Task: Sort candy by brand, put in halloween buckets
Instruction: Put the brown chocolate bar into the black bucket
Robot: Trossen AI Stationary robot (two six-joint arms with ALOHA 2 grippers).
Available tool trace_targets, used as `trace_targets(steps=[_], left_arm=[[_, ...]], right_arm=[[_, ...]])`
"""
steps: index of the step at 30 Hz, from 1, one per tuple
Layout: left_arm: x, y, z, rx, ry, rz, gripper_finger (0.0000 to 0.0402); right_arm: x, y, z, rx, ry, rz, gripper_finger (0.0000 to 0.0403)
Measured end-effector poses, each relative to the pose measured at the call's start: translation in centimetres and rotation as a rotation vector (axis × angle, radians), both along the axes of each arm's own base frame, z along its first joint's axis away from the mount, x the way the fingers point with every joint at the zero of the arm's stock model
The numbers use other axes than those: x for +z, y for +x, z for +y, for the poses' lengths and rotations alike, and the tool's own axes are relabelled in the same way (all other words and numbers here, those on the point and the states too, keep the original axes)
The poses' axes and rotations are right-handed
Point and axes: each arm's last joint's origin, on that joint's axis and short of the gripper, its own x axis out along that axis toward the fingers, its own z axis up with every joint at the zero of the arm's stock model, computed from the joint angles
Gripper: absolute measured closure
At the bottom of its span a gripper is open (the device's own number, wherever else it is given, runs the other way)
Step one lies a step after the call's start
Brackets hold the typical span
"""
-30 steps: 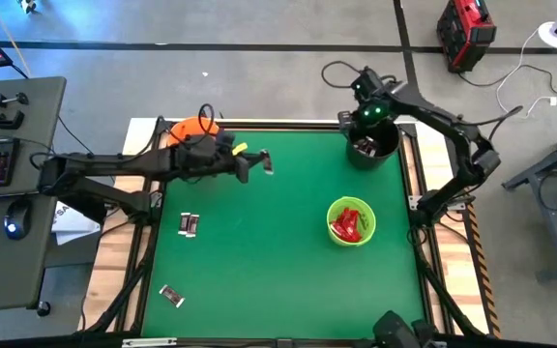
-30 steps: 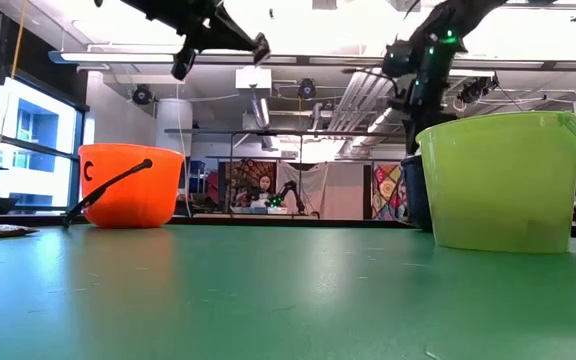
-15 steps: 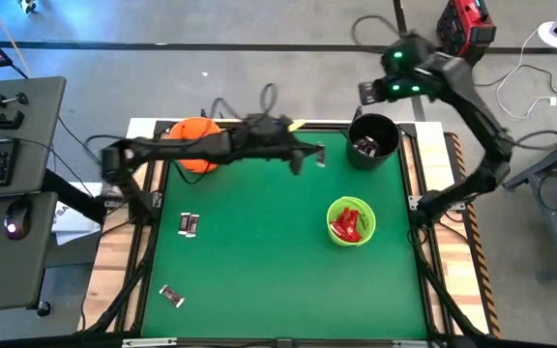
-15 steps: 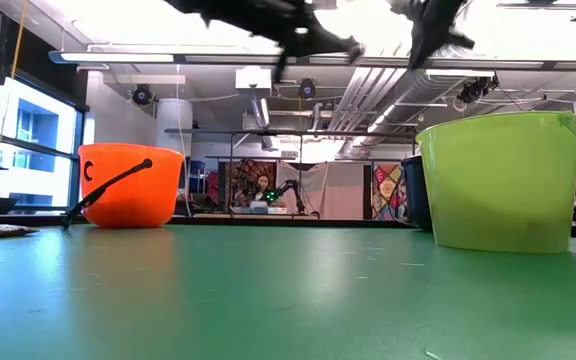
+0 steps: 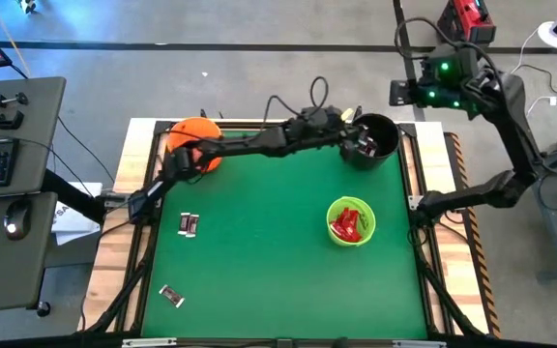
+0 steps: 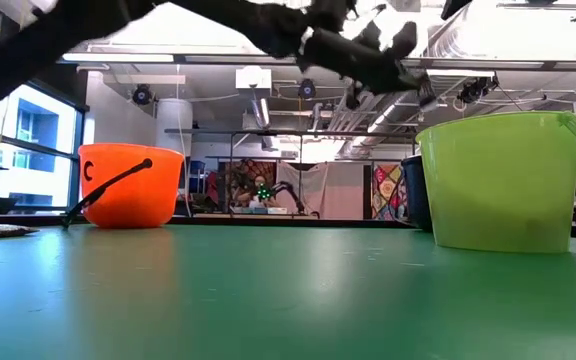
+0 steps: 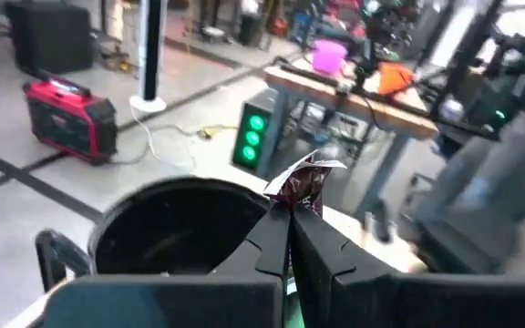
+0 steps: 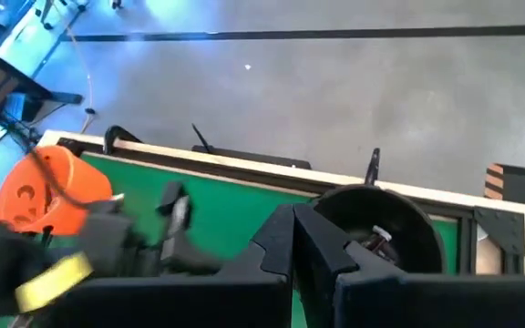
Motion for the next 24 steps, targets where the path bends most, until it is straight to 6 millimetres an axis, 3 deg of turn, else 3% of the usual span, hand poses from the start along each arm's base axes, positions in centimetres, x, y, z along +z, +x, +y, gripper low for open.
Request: trace_targets(steps=[8, 13, 16, 19, 24], left_arm=[[-4.6, 2.6, 2.4, 0.055, 0.003, -0.016, 0.0399], [-5.3, 2.6, 2.6, 0.056, 0.002, 0.012, 0.0357], [-4.3, 2.4, 2.4, 0.043, 0.067, 0.025, 0.0314], [-2.0, 1.6, 2.1, 0.030, 0.129, 0.051, 0.0267], [3.2, -2.4, 1.3, -0.014, 0.098, 0.280, 0.0211]], right_arm=[[-0.1, 0.5, 0.7, 0.037, 0.014, -0.002, 0.0403], [-0.2, 0.8, 1.1, 0.066, 0.019, 0.008, 0.0403], [-0.2, 0.9, 1.2, 0.073, 0.009, 0.020, 0.0403], [-0.2, 0.8, 1.2, 0.067, -0.006, 0.035, 0.0403], [-0.2, 0.8, 1.2, 0.090, -0.019, 0.064, 0.0403]])
